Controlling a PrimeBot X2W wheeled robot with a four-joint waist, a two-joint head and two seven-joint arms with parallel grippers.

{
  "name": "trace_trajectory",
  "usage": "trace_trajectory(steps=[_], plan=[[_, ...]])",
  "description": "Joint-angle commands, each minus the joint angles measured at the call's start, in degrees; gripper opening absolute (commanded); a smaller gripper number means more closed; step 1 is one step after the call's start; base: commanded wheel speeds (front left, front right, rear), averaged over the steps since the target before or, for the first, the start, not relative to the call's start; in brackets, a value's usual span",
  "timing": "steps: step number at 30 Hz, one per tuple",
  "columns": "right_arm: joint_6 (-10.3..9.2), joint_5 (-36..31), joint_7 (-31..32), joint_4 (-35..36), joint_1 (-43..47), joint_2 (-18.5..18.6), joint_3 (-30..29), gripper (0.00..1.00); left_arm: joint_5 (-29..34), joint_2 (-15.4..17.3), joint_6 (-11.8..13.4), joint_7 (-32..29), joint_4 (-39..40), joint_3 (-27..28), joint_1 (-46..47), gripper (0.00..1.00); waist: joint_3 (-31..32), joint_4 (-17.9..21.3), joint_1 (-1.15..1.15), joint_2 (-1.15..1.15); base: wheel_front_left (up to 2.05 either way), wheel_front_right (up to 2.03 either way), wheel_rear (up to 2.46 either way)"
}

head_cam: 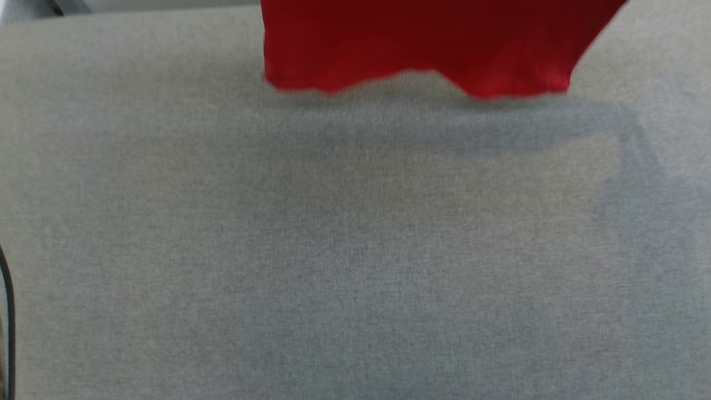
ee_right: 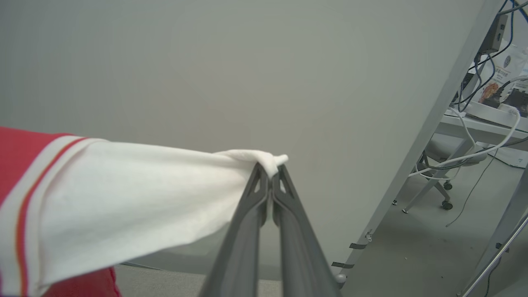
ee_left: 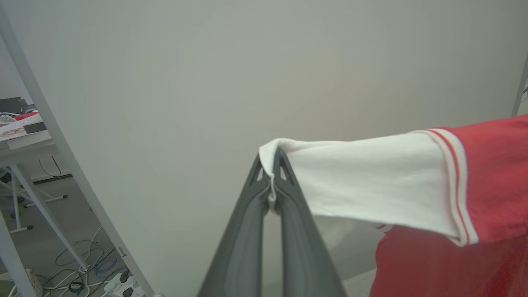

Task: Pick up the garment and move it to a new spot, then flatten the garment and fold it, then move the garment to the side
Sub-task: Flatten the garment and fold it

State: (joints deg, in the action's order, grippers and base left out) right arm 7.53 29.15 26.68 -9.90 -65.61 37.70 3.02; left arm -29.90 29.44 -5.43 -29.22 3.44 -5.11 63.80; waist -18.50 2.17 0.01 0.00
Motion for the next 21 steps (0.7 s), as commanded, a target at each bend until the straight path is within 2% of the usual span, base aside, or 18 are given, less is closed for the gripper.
trace_trajectory(steps=[1, 12, 18, 21], plan=[[-0.04, -1.16, -1.44, -1.84, -3.30, -0.83, 0.85, 0.00, 0.99, -0.16, -0.33, 1.01, -2.08, -0.31, 3.46, 0.00, -7.95, -0.54, -0.01, 0.00, 0.00, 0.00, 0.00], [-0.04, -10.92, -15.90, -19.48, -25.36, -7.98, 4.10, 0.00, 5.05, -2.37, -0.96, 13.94, -21.33, -1.90, 23.41, 0.00, -17.93, -1.72, -0.01, 0.00, 0.00, 0.00, 0.00], [-0.04, -13.80, -23.07, -26.58, -31.45, -10.44, 5.07, 0.00, 5.91, -2.42, -1.45, 22.04, -27.75, -2.81, 27.43, 0.00, -20.23, -2.79, -0.01, 0.00, 0.00, 0.00, 0.00], [-0.04, -13.30, -26.27, -31.38, -31.06, -11.63, 6.14, 0.00, 5.06, -2.85, -1.78, 26.83, -32.09, -4.18, 25.91, 0.00, -20.22, -3.35, -0.01, 0.00, 0.00, 0.00, 0.00]])
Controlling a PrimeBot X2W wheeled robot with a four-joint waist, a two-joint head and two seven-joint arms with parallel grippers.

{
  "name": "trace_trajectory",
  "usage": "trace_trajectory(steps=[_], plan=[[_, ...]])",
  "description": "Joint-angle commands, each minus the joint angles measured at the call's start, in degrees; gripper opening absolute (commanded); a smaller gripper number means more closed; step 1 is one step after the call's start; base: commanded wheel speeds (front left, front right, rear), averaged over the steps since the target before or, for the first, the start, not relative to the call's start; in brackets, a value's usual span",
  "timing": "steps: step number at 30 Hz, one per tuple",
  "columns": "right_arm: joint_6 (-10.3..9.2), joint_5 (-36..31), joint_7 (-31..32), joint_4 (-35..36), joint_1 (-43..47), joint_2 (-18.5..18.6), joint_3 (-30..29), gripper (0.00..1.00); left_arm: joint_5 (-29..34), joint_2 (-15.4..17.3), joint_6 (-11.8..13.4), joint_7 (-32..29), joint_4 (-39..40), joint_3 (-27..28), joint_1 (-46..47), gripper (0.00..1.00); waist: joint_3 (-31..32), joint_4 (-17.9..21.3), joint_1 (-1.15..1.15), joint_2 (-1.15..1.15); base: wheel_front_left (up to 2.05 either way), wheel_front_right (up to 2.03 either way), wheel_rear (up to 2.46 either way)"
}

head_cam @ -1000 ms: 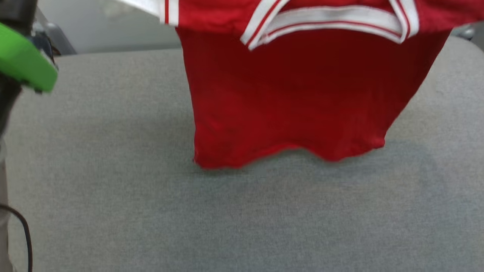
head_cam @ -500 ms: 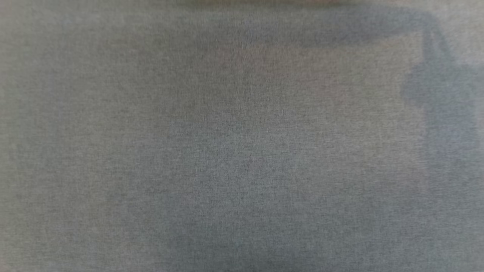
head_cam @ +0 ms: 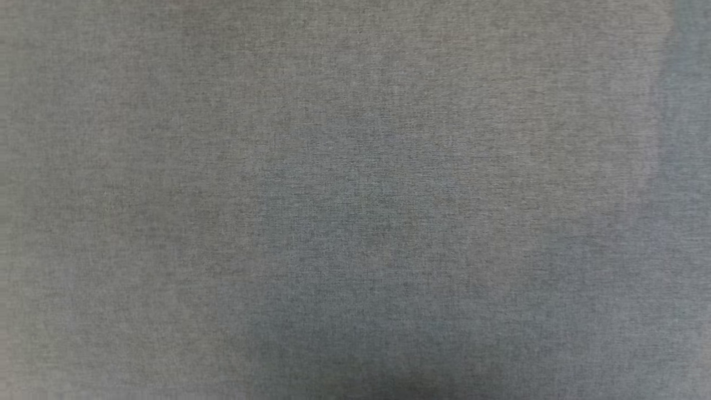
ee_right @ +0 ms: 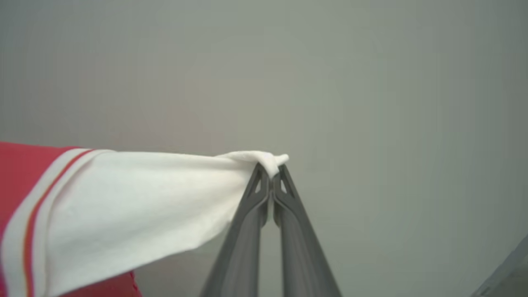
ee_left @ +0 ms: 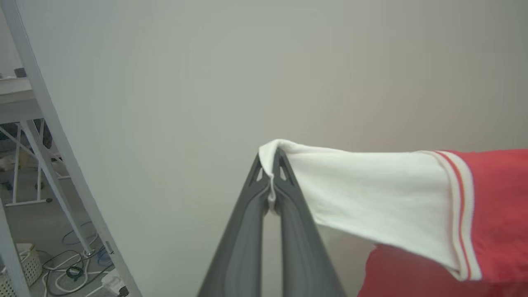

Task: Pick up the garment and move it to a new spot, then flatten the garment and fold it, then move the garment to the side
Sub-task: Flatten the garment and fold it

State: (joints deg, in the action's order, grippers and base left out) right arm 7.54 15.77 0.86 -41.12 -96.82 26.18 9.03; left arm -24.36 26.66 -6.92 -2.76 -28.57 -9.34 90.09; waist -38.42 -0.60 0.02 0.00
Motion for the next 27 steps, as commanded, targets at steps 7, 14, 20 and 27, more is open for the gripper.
trace_trajectory(steps=[7, 14, 20, 27], plan=[[-0.05, 3.22, -2.57, -4.43, 8.25, -0.41, 3.67, 0.00, -3.77, -1.30, -0.51, 4.49, -3.75, -2.47, -9.61, 0.00, 2.82, -1.33, -0.02, 0.00, 0.00, 0.00, 0.00], [-0.05, 8.27, -3.07, -6.34, 20.97, 0.38, 7.52, 0.00, -7.76, -3.36, -0.55, 7.81, -5.45, -3.79, -24.70, 0.00, 9.43, -1.93, -0.02, 0.00, 0.00, 0.00, 0.00], [-0.05, 12.01, -2.69, -7.45, 33.64, 1.32, 9.88, 0.00, -10.96, -3.55, -0.51, 7.29, -5.44, -4.16, -38.29, 0.00, 16.93, -2.11, -0.02, 0.00, 0.00, 0.00, 0.00], [-0.05, 16.95, -0.01, -6.99, 45.11, 2.25, 11.29, 0.00, -13.40, -2.65, 0.37, 3.80, -3.42, -4.58, -52.48, 0.00, 24.74, -2.18, -0.02, 0.00, 0.00, 0.00, 0.00]])
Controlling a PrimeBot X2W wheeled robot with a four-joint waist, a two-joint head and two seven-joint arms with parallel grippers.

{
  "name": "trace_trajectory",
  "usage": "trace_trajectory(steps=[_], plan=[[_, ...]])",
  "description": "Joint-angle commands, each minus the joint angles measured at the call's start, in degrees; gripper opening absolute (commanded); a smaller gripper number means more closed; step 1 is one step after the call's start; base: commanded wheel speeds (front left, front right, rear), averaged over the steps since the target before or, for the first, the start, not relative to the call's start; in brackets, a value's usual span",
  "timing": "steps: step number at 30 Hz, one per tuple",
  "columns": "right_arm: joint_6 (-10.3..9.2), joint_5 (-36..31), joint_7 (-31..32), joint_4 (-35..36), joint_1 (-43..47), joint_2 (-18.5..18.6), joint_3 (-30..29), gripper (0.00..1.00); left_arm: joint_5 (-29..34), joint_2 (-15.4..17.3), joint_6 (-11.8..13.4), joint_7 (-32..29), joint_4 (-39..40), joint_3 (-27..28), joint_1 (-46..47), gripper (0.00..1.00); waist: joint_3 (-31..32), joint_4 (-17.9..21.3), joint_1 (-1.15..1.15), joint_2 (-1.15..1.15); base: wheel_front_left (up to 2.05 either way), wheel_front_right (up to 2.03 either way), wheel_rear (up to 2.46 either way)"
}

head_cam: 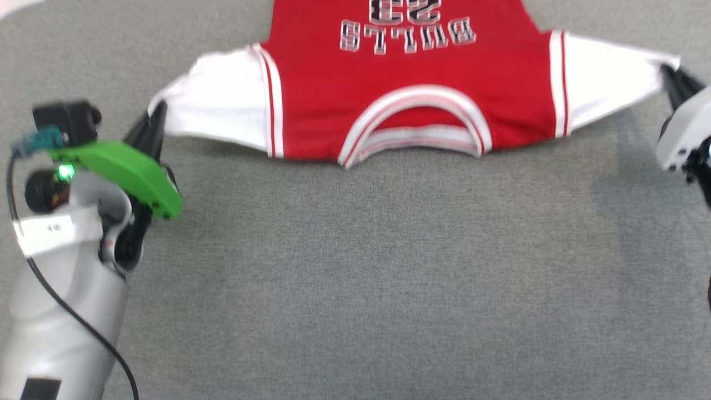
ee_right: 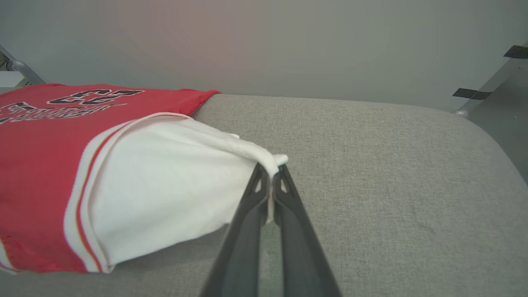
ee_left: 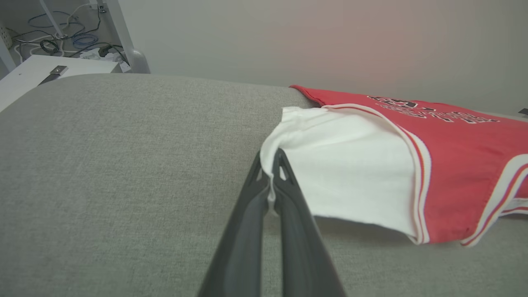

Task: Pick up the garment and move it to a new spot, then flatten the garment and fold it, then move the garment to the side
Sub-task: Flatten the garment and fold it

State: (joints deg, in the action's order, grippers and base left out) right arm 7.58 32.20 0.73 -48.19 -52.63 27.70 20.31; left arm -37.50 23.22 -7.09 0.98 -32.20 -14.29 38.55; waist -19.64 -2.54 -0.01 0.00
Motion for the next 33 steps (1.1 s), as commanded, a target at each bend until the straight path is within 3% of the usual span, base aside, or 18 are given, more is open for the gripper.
trace_trajectory(steps=[1, 13, 18, 29, 33], plan=[[-0.09, 1.47, 0.72, 0.38, 2.71, 0.89, 0.05, 0.00, -0.69, 0.99, 0.80, -0.59, 0.83, 0.38, -3.13, 0.00, 7.18, -0.24, 0.01, 0.00, 0.00, 0.00, 0.00], [-0.09, 10.60, 8.90, 7.31, 22.59, 3.51, -0.90, 0.00, -4.91, 2.67, 4.16, -7.65, 13.24, -0.11, -24.39, 0.00, 15.65, 0.45, 0.01, 0.00, 0.00, 0.00, 0.00], [-0.09, 10.04, 11.43, 12.03, 29.49, 4.86, -1.97, 0.00, -5.87, 3.82, 6.09, -8.65, 18.79, 0.29, -32.48, 0.00, 18.04, 1.28, 0.01, 0.00, 0.00, 0.00, 0.00], [-0.09, 10.08, 25.44, 25.58, 45.87, 3.72, -11.76, 0.00, -10.51, 7.30, 8.55, -16.24, 29.12, 0.65, -46.11, 0.00, 20.08, 2.24, 0.01, 0.00, 0.00, 0.00, 0.00], [-0.09, 8.53, 30.31, 30.67, 50.90, 2.54, -16.18, 0.00, -9.30, 8.94, 10.34, -18.98, 32.09, -0.47, -48.13, 0.00, 19.64, 2.13, 0.01, 0.00, 0.00, 0.00, 0.00]])
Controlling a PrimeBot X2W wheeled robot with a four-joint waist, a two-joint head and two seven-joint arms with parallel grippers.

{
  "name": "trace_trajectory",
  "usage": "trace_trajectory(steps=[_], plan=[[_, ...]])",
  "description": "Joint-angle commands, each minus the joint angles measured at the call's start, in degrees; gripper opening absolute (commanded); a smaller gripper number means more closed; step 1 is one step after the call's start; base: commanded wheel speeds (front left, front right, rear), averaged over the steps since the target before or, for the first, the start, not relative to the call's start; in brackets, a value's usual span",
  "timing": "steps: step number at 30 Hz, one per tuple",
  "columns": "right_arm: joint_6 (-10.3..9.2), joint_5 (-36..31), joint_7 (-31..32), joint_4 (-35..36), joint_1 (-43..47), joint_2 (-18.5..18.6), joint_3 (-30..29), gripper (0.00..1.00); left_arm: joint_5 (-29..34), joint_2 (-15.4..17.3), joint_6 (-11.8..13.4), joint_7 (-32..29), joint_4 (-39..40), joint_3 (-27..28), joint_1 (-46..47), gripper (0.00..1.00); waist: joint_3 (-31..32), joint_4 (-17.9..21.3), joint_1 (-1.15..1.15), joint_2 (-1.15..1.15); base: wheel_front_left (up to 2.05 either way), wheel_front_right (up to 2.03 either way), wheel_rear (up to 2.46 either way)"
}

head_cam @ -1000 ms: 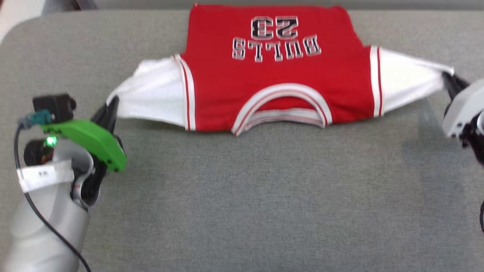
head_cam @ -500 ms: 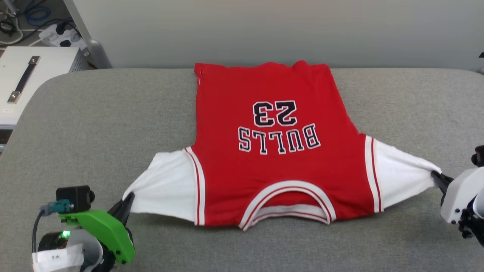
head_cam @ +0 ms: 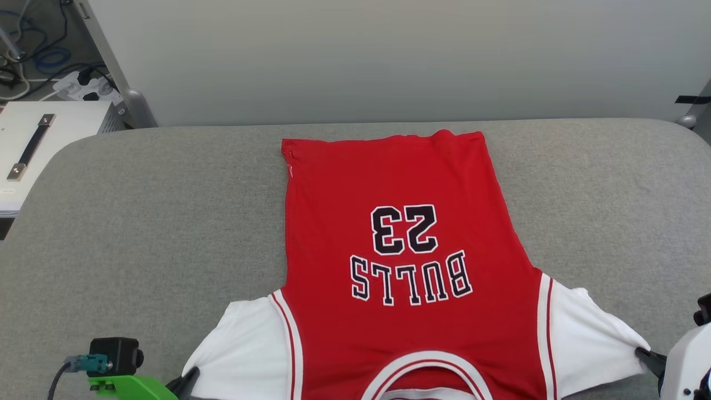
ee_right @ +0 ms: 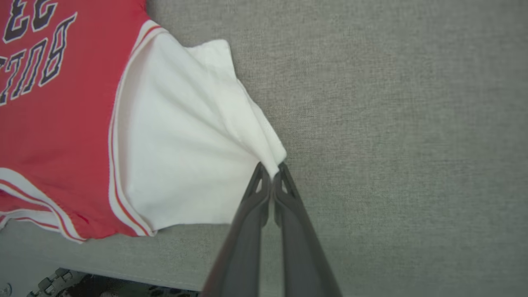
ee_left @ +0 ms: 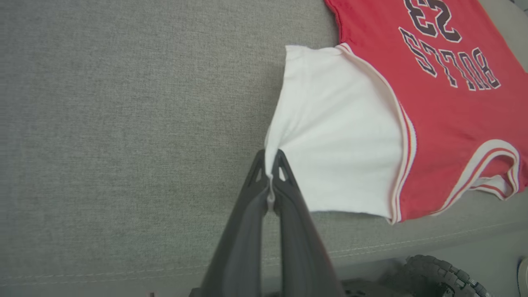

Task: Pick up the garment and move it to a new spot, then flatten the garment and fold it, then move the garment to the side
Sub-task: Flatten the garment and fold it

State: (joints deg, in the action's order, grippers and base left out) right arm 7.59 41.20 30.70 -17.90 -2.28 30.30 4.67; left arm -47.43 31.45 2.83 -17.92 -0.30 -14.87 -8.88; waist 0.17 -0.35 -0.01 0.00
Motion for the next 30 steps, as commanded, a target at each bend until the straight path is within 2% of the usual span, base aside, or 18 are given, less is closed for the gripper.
trace_trajectory(steps=[1, 6, 7, 8, 9, 14, 19, 25, 30], plan=[[-0.10, -1.03, 1.54, 1.71, 1.51, -0.50, -1.65, 0.00, 0.85, 0.68, 0.60, -0.40, 0.77, -0.33, -0.97, 0.00, -0.49, -0.09, 0.01, 0.00, 0.00, 0.00, 0.00], [-0.10, -3.38, 5.77, 7.35, 3.69, -2.74, -5.76, 0.00, 0.80, 0.42, 1.00, -1.54, 2.80, -1.13, -0.62, 0.00, -2.07, -0.32, 0.01, 0.00, 0.00, 0.00, 0.00], [-0.10, -3.92, 6.92, 8.45, 3.81, -3.09, -6.68, 0.13, 0.76, 0.51, 1.02, -1.92, 3.49, -1.22, -0.26, 0.00, -2.71, -0.48, 0.01, 0.00, 0.00, 0.00, 0.00], [-0.10, -4.43, 7.62, 9.58, 3.70, -3.27, -7.27, 0.63, 0.71, 0.63, 1.07, -2.32, 4.11, -1.28, 0.04, 0.00, -3.28, -0.58, 0.01, 0.00, 0.00, 0.00, 0.00], [-0.10, -4.55, 8.65, 10.81, 3.49, -3.73, -8.25, 1.00, 0.78, 0.90, 1.23, -3.10, 4.93, -1.49, 0.44, 0.00, -4.06, -0.80, 0.01, 0.00, 0.00, 0.00, 0.00], [-0.10, -3.25, 14.34, 18.96, -0.05, -4.47, -11.42, 1.00, 1.20, 2.11, 2.88, -10.24, 11.69, -4.41, 2.33, 0.00, -9.95, -2.91, 0.01, 0.00, 0.00, 0.00, 0.00], [-0.10, -2.54, 19.62, 22.72, -8.19, -3.97, -13.05, 1.00, 2.90, 2.87, 4.23, -12.50, 17.40, -5.35, 4.09, 0.00, -15.17, -5.55, 0.01, 0.00, 0.00, 0.00, 0.00], [-0.10, -4.19, 26.54, 21.69, -21.15, -2.58, -12.02, 1.00, 5.15, 2.56, 4.64, -13.33, 22.13, -6.74, 7.12, 0.00, -21.83, -9.49, 0.01, 0.00, 0.00, 0.00, 0.00], [-0.10, -5.00, 30.21, 15.62, -34.29, -0.79, -9.83, 1.00, 5.99, 1.23, 4.04, -13.51, 23.81, -8.45, 9.61, 0.00, -27.53, -12.99, 0.01, 0.00, 0.00, 0.00, 0.00]])
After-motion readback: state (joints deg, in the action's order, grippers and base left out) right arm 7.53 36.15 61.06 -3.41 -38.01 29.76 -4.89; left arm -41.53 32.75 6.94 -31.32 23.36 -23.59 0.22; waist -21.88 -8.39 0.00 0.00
